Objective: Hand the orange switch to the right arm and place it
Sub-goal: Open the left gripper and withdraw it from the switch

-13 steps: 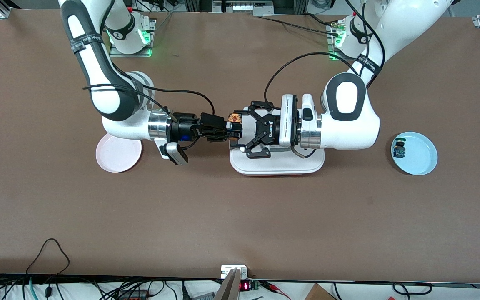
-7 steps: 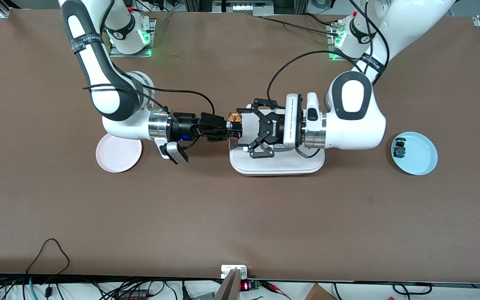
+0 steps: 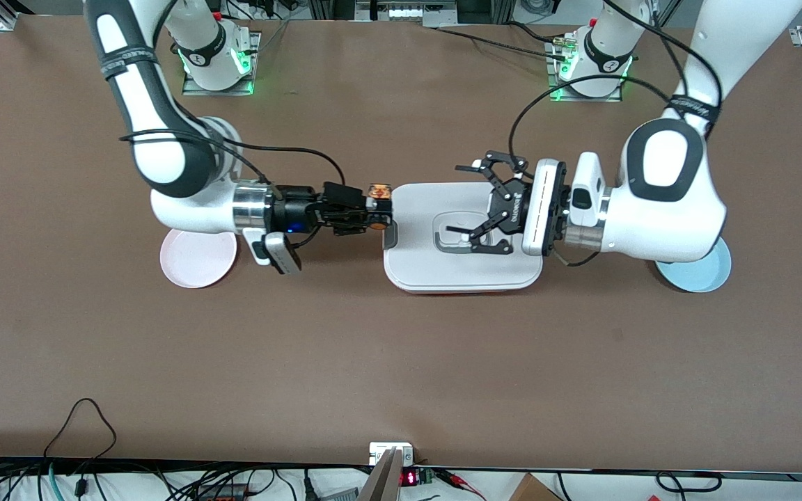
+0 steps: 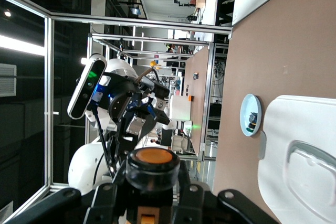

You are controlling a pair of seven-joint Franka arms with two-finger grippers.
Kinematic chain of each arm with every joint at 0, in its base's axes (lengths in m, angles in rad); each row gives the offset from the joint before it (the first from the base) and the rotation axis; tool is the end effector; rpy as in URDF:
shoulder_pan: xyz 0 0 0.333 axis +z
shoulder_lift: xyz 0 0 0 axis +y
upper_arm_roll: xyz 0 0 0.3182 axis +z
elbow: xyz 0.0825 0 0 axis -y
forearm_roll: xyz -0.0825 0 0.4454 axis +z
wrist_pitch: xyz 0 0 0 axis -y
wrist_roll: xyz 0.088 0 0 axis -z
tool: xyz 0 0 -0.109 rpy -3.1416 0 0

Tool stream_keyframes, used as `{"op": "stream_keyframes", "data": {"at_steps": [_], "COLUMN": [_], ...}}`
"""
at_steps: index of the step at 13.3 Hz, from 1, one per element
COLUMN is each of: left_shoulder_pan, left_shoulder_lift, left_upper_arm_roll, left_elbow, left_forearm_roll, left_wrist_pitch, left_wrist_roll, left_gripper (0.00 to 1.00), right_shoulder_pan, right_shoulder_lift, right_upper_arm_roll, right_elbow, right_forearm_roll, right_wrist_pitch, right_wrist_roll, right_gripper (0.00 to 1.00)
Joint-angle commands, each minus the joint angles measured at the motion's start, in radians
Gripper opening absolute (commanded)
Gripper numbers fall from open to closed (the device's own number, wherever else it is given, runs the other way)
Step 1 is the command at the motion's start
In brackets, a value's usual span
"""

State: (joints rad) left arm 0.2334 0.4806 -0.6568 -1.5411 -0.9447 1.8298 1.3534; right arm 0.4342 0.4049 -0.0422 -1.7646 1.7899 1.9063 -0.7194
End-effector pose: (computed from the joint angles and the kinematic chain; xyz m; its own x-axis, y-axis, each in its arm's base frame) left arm 0.6701 -0.2968 0.4447 0.3435 -0.4631 0.8170 -0.8915 0.1129 0.4388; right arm 0.6392 0.3454 0.3554 0.9956 0.0000 0.0932 0.0932 -0.0313 -0.9952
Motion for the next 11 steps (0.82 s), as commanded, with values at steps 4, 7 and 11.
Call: {"op": "stream_keyframes", "data": {"at_steps": [4,7,11], "left_shoulder_pan": [0.044,0.041,0.021], "left_shoulder_lift": [-0.138,-0.132,-0.134], "left_upper_arm_roll": [-0.003,0.002,-0.007], "left_elbow": [-0.010,0.024,0.113], "left_forearm_roll": [0.381,0.626,0.910], "left_wrist_pitch": [-0.187,-0.259,-0.453], "left_wrist_roll": [-0.432,-0.528,-0.822], "left_gripper": [1.00,1.00,1.00], "right_shoulder_pan": [-0.173,-0.251,-0.353], "right_shoulder_lift": [-0.072,-0.097,-0.095], "right_upper_arm_roll": [0.002,0.002,0.002], "right_elbow": [-0.055,-0.070,-0.064], "right_forearm_roll": [-0.258,-0.429,-0.697], "right_wrist_pitch": [-0.180,-0.246,-0.375], "right_wrist_roll": [-0.008,-0.006,-0.006], "right_gripper": [0.00,0.00,0.00]}}
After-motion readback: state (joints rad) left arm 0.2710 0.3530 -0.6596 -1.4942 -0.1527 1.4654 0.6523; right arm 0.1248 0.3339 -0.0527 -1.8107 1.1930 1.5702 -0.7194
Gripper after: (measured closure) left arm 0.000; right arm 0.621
